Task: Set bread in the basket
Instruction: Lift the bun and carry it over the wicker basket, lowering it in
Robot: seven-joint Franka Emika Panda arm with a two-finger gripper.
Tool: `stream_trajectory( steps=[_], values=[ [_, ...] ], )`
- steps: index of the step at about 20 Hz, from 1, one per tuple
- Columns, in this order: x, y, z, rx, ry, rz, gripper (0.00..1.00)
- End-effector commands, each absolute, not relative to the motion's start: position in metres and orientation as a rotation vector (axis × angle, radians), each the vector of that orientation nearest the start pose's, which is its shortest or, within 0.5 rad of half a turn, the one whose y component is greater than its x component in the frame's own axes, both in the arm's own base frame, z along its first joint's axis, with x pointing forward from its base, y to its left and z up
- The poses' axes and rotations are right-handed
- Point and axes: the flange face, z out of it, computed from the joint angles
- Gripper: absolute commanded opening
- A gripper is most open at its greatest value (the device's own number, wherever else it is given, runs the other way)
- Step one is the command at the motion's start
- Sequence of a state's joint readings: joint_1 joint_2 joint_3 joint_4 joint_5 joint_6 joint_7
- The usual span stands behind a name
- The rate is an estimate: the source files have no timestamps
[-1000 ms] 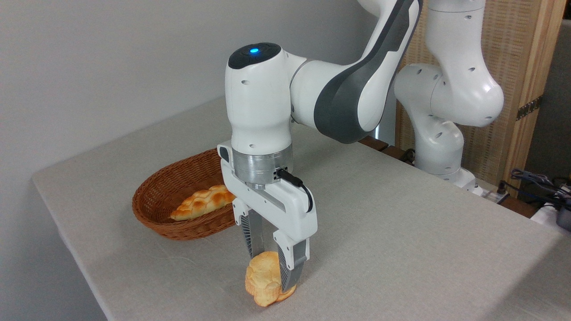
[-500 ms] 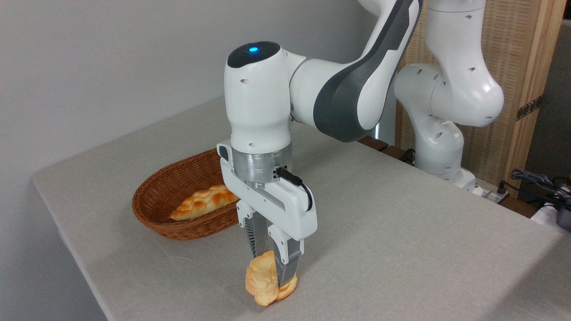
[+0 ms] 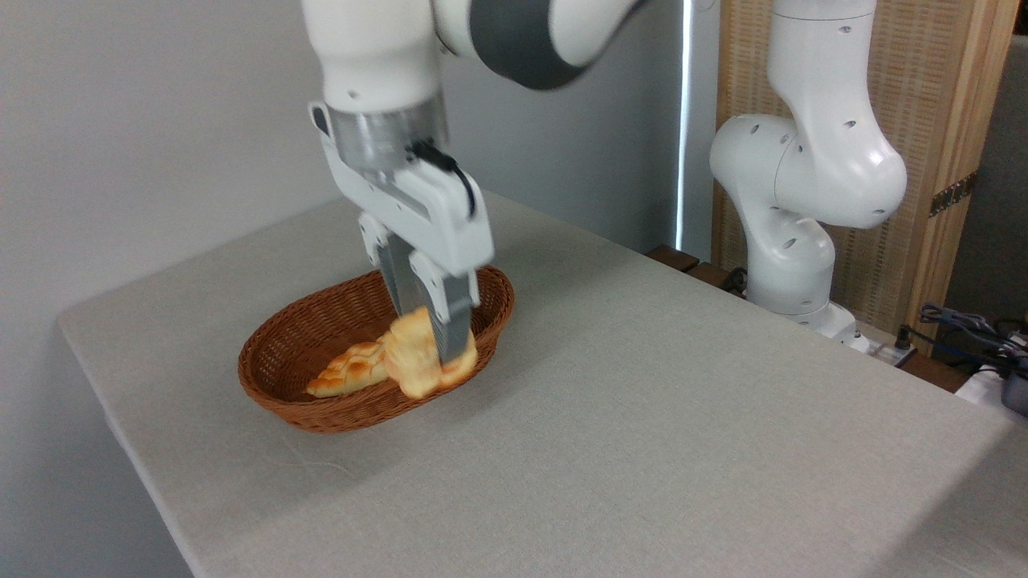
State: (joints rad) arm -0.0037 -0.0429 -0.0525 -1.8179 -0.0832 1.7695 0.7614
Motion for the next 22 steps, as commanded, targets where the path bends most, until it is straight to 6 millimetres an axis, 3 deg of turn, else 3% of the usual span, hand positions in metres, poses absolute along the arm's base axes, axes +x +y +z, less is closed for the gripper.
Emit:
stream_trajectory(
  steps=[1,3,5,8,9,10,22],
  values=[
    [0.532,-0.107,0.557,-2.979,1.233,0.007,0.63],
    [0.525,-0.142,0.555,-2.975,1.234,0.022,0.64],
    [0.517,-0.169,0.553,-2.975,1.228,0.035,0.71],
    [0.512,-0.185,0.550,-2.970,1.236,0.049,0.86],
    [0.512,-0.184,0.549,-2.969,1.232,0.054,0.97],
    [0.512,-0.184,0.549,-2.969,1.229,0.054,1.00],
    [0.520,-0.182,0.543,-2.955,1.241,0.028,1.00]
  ],
)
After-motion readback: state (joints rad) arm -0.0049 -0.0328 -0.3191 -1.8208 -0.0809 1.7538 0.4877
